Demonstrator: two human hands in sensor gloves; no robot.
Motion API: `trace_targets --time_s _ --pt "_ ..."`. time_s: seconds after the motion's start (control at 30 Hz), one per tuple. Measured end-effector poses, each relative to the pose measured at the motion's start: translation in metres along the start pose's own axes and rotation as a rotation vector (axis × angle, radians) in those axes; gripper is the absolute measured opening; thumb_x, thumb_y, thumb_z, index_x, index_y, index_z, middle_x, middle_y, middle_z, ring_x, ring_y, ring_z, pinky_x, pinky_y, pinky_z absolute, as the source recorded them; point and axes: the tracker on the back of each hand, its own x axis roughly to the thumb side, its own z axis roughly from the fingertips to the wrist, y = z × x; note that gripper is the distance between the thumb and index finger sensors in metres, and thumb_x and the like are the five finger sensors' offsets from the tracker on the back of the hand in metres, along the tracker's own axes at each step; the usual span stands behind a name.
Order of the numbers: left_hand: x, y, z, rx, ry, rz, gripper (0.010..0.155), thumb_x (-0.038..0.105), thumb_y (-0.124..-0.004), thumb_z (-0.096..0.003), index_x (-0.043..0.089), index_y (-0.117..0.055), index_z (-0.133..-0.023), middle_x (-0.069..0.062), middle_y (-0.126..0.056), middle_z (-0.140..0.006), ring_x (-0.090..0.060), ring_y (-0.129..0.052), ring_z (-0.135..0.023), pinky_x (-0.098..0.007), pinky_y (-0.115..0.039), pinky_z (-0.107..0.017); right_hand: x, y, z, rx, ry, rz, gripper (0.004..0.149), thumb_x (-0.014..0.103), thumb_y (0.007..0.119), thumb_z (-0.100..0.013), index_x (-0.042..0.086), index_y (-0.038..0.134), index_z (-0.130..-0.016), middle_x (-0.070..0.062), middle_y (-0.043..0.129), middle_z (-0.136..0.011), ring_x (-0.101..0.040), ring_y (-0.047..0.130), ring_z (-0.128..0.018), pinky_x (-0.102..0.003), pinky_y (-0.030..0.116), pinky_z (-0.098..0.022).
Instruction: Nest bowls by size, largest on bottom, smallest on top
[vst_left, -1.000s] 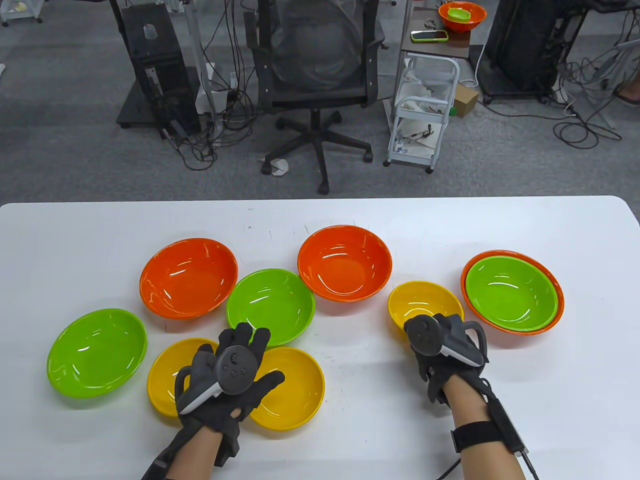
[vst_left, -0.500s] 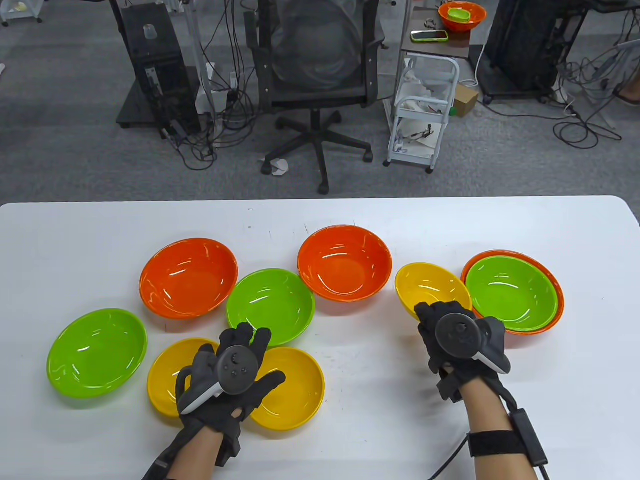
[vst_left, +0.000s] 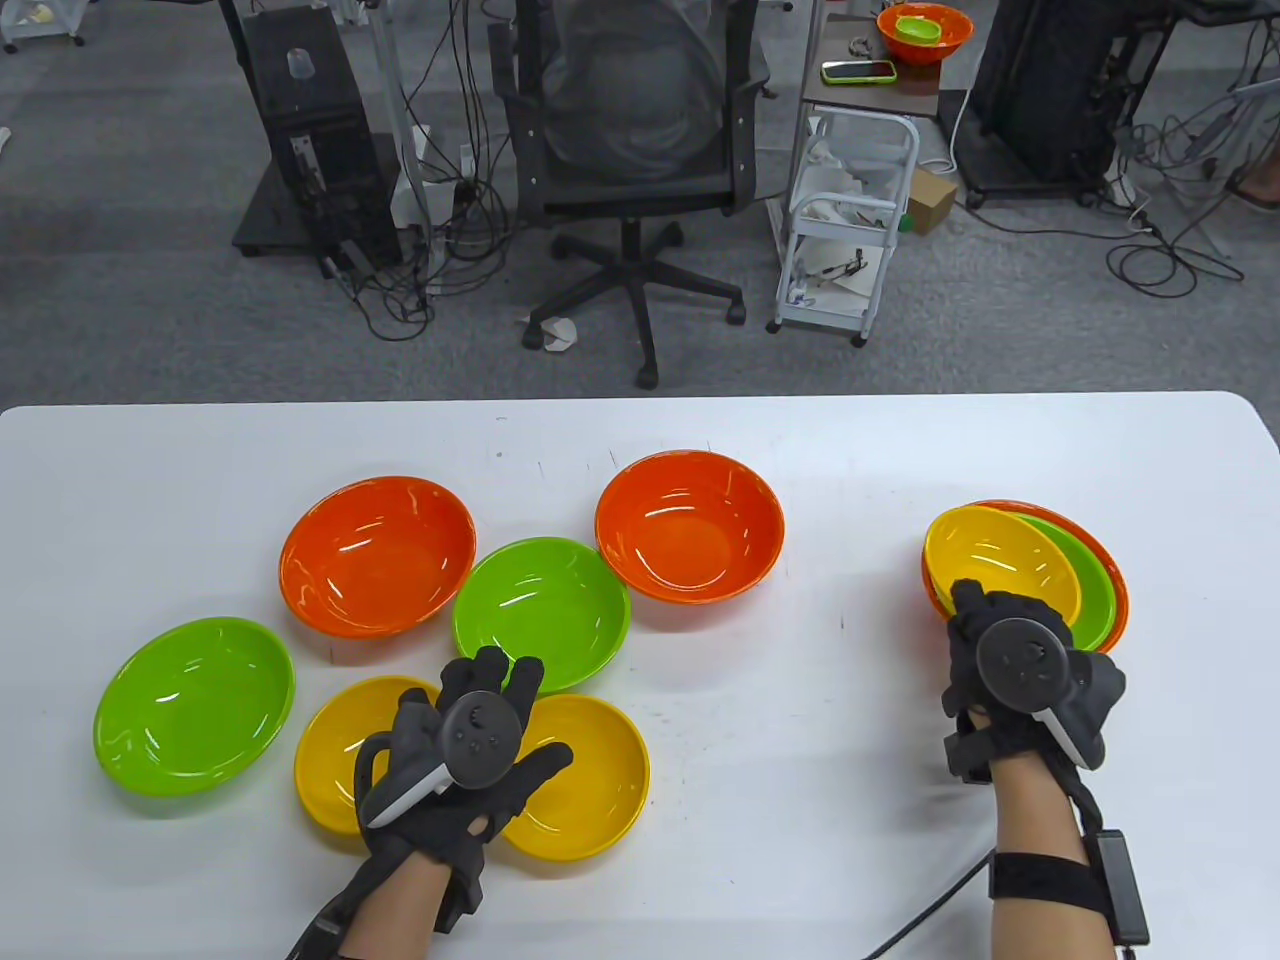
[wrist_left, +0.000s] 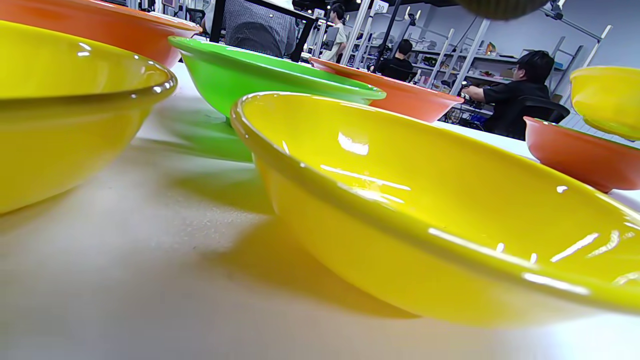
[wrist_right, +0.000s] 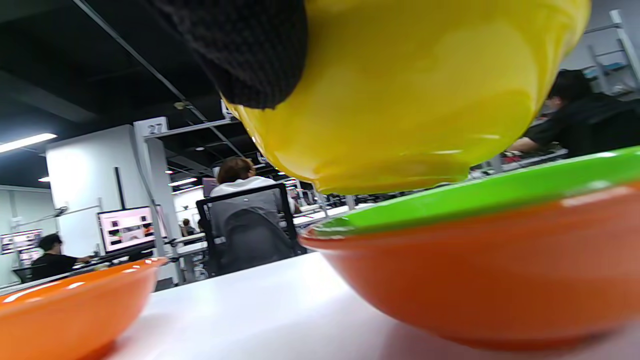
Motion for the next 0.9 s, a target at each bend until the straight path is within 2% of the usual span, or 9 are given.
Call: trace_targets --time_s 0.33,0.67,0.9 --pt "0.004 0.001 0.002 0.003 -0.013 0.001 0.086 0.066 -0.059 -0.0482 0.027 -0.024 -0.116 -0.017 -0.019 -0.123 -0.050 -0.025 -0.113 -0.077 -0.025 -0.071 -0.025 0.014 -0.004 0.044 0.082 0.068 0.042 0.018 0.083 -0.046 0.006 0.086 -0.087 -0.018 0.090 -0.074 -0.049 0.078 -0.077 -0.068 0.055 -0.066" --pt "0.005 0.001 0.002 0.001 -0.021 -0.001 0.086 0.066 -0.059 -0.0483 0.027 -0.024 -0.116 -0.017 -0.019 -0.123 -0.050 -0.025 -0.113 -0.077 -0.025 -0.071 -0.028 0.017 -0.004 0.060 0.083 0.081 0.042 0.020 0.084 -0.046 0.008 0.088 -0.087 -0.017 0.091 -0.075 -0.048 0.080 -0.078 -0.067 0.053 -0.068" --pt "0.005 0.001 0.001 0.000 -0.020 0.003 0.086 0.066 -0.059 -0.0483 0.027 -0.024 -0.116 -0.017 -0.019 -0.123 -0.050 -0.025 -0.113 -0.077 -0.025 -0.071 -0.028 0.017 -0.004 0.129 0.085 0.063 0.045 0.024 0.079 -0.048 0.009 0.084 -0.090 -0.019 0.089 -0.079 -0.050 0.076 -0.081 -0.067 0.049 -0.069"
